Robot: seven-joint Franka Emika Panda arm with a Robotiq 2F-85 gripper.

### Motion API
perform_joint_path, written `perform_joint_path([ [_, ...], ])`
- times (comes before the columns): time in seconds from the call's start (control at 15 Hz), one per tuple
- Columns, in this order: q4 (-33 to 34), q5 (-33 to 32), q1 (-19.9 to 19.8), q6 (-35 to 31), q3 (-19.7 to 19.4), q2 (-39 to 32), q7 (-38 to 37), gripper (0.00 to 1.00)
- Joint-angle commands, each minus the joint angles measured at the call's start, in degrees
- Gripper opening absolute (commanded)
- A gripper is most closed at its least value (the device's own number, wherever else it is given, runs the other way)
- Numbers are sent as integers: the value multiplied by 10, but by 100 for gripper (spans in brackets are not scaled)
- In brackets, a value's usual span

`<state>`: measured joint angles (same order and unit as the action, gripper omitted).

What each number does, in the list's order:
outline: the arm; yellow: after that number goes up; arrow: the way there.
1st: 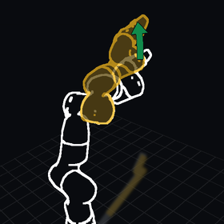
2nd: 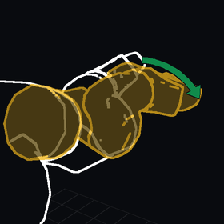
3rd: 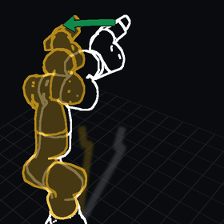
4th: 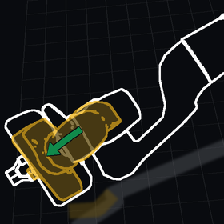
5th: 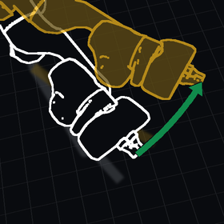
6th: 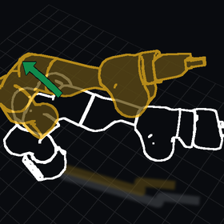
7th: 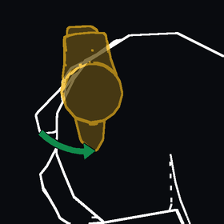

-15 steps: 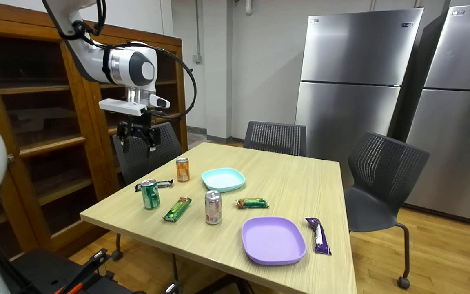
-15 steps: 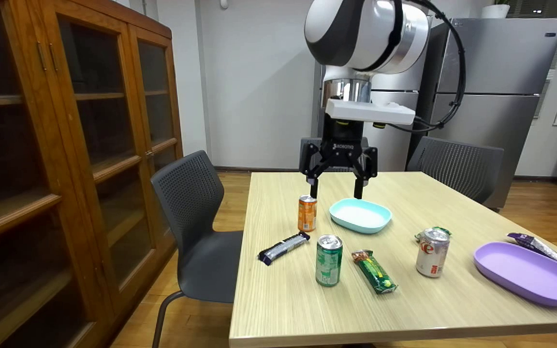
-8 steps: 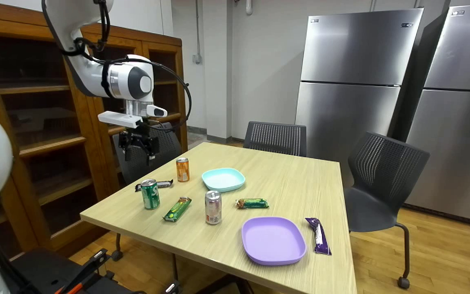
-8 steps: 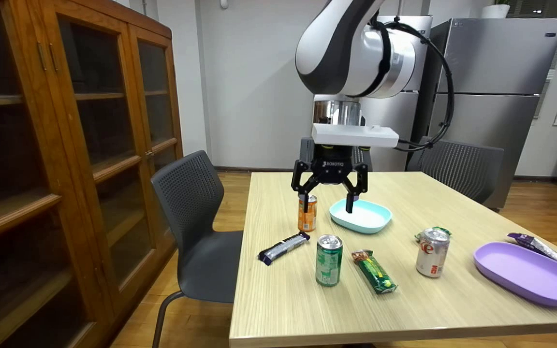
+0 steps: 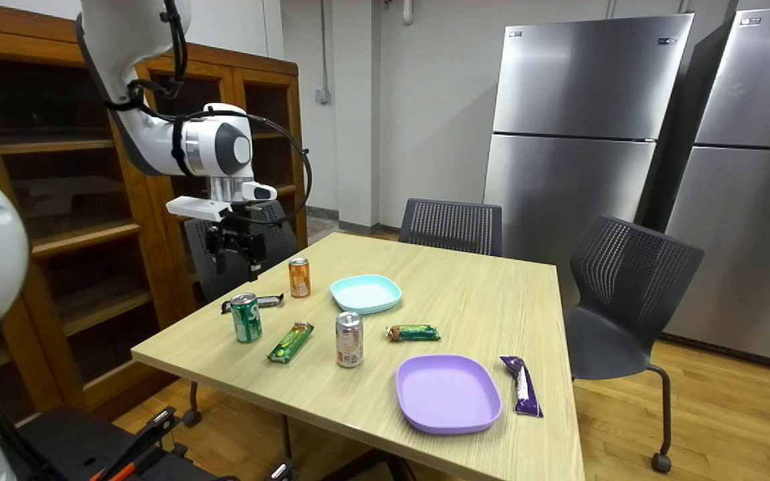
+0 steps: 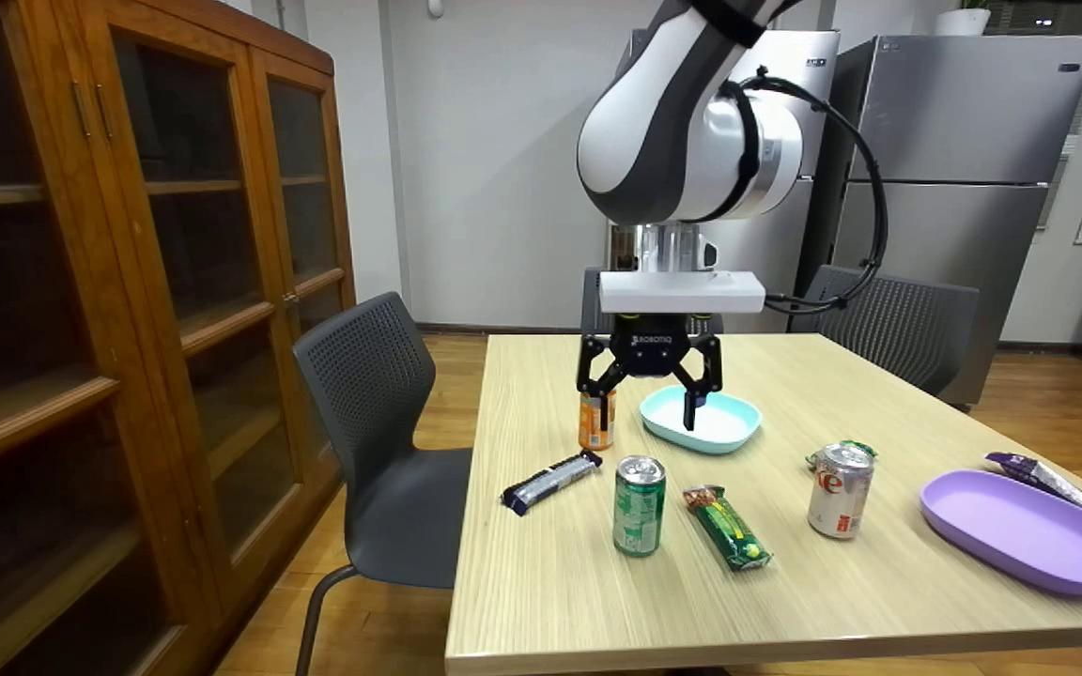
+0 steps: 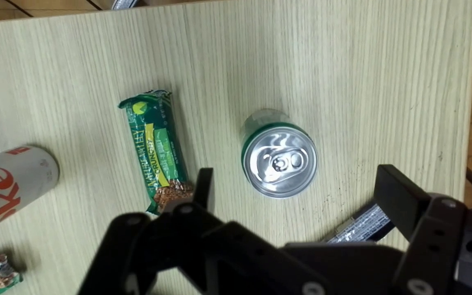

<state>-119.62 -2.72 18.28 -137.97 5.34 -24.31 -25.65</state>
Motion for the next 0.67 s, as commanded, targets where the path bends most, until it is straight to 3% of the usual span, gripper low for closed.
perform_joint_path([
  [0.0,6,-16,17,-25,-16,-18,-46,100],
  [0.6,18,-8,36,-65,-36,-71,-70,100],
])
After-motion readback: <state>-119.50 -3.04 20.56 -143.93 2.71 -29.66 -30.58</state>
